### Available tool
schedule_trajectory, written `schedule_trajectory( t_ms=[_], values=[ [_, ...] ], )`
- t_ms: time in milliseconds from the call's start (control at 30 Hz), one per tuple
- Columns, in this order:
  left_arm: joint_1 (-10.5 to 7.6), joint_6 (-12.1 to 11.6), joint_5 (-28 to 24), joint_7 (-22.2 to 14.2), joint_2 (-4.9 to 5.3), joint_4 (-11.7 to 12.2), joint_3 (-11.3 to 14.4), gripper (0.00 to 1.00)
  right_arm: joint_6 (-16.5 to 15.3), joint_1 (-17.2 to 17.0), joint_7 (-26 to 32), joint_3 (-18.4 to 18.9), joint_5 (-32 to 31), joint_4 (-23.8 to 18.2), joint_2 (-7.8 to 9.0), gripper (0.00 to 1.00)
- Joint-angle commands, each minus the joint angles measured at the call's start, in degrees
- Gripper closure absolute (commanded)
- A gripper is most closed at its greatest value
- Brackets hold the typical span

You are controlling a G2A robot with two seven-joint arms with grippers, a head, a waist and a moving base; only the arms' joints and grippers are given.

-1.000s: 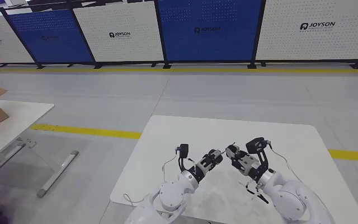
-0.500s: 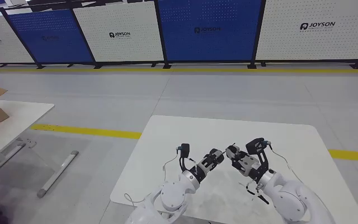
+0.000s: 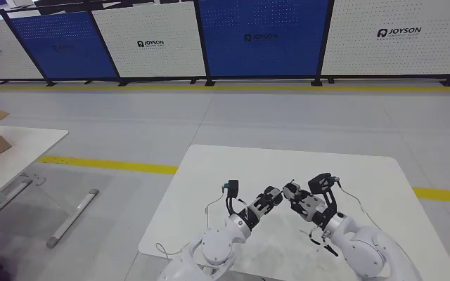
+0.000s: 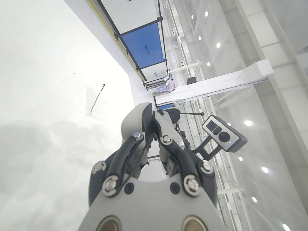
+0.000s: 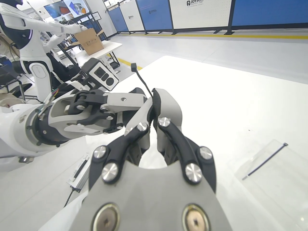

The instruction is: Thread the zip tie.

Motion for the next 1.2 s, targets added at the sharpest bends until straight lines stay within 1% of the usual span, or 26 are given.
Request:
schedule_trajectory(
  t_ms=[0,267,733,767,800,867,900,967,1000,1033,1167],
  values=[
    [0.00,0.17,0.01,0.02,0.00,0.07,-0.03,1.00,0.00,0.05,-0.06,-0.03,0.08,0.03,0.07,1.00],
    [0.01,0.29,0.04,0.09,-0.02,0.09,-0.01,1.00,0.00,0.18,-0.26,-0.17,0.08,0.25,0.30,1.00],
    [-0.09,-0.18,0.68,0.27,-0.09,0.34,0.32,1.00,0.00,0.45,0.35,-0.59,1.36,0.73,0.59,1.00],
    [-0.10,-0.16,0.70,0.31,-0.10,0.39,0.34,1.00,0.00,0.44,0.33,-0.55,1.52,0.73,0.61,0.93],
    [-0.11,-0.10,0.71,0.33,-0.10,0.41,0.36,1.00,0.00,0.41,0.26,-0.47,1.66,0.77,0.64,0.84],
    [-0.11,0.07,0.62,0.14,-0.11,0.44,0.41,1.00,0.00,0.36,0.14,-0.39,1.72,0.78,0.68,0.82],
    [-0.10,0.13,0.59,0.05,-0.11,0.44,0.41,1.00,0.00,0.32,0.02,-0.37,1.78,0.77,0.69,0.77],
    [-0.09,0.23,0.57,0.00,-0.11,0.45,0.41,1.00,0.00,0.31,-0.10,-0.39,1.81,0.76,0.71,0.73],
    [-0.08,0.26,0.56,-0.04,-0.11,0.44,0.43,1.00,0.00,0.31,-0.13,-0.41,1.83,0.74,0.72,0.67],
    [-0.07,0.28,0.59,-0.07,-0.11,0.42,0.45,1.00,0.00,0.31,-0.18,-0.43,1.84,0.74,0.73,0.65],
    [-0.06,0.41,0.61,-0.10,-0.11,0.38,0.46,1.00,0.00,0.32,-0.32,-0.44,1.84,0.74,0.76,0.66]
  ],
)
